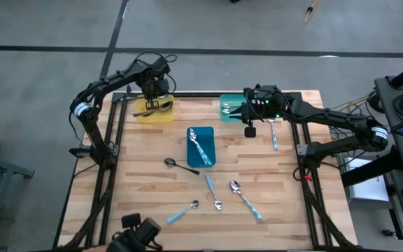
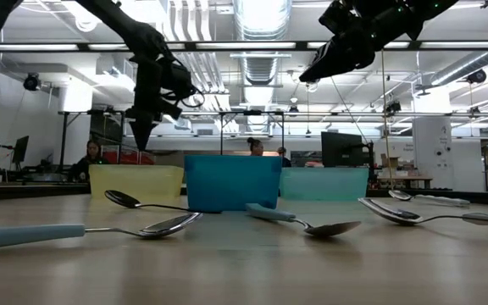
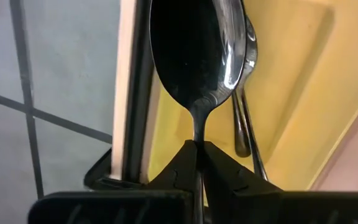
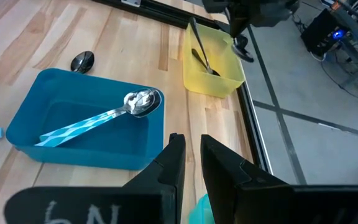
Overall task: Sort silverware by color (type)
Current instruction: Put the black spoon into the yellow bin
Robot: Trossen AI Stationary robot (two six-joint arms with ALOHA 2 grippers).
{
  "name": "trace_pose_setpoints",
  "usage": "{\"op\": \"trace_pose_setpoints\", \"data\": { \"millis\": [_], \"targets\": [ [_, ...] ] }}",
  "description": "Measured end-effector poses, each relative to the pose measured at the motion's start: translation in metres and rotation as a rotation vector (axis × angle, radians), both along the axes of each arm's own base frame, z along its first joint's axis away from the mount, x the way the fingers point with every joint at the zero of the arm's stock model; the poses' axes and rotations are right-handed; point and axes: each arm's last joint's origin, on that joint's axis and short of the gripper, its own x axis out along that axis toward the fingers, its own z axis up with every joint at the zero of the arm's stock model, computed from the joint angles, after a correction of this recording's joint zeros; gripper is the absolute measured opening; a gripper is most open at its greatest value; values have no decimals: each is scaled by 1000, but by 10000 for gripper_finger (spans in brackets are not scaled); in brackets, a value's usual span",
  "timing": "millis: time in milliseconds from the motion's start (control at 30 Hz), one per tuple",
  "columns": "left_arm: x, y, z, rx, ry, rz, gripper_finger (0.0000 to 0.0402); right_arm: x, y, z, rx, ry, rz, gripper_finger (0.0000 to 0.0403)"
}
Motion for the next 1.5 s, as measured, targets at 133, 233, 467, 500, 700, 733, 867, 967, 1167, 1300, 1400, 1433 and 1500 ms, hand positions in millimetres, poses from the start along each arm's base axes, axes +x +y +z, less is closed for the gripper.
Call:
{"op": "trace_pose_setpoints", "data": {
  "millis": [133, 233, 467, 500, 700, 733, 867, 967, 1167, 1300, 1400, 1433, 1500],
  "targets": [
    [-3, -4, -15, -30, 24, 9, 0, 0, 0, 0, 2, 0, -1, 43],
    [-5, -6, -23, -41, 34, 17, 0, 0, 0, 0, 1, 0, 0, 43],
    [-7, -7, -29, -19, 61, 23, 0, 0, 0, 0, 1, 0, -1, 43],
    [-7, -7, -29, -16, 60, 29, 0, 0, 0, 0, 1, 0, 0, 43],
    [-6, -7, -30, -13, 52, 70, 0, 0, 0, 0, 1, 0, -1, 43],
    [-5, -7, -32, -15, 53, 73, 0, 0, 0, 0, 1, 1, 0, 43],
    [-2, -5, -41, -33, 67, 98, 0, 0, 0, 0, 1, 1, 0, 43],
    [1, -4, -50, -53, 85, 113, 0, 0, 0, 0, 1, 1, -1, 43],
    [2, -4, -52, -53, 82, 154, 0, 0, 0, 0, -1, 1, 0, 43],
    [2, -4, -51, -46, 67, 204, 0, 0, 0, 0, -1, 1, 0, 43],
    [3, -5, -51, -62, 52, 223, 0, 0, 0, 0, -1, 1, 0, 43],
    [4, -6, -51, -67, 43, 227, 0, 0, 0, 0, -1, 1, 0, 43],
    [5, -7, -51, -71, 41, 229, 0, 0, 0, 0, -1, 1, 0, 43]
  ]
}}
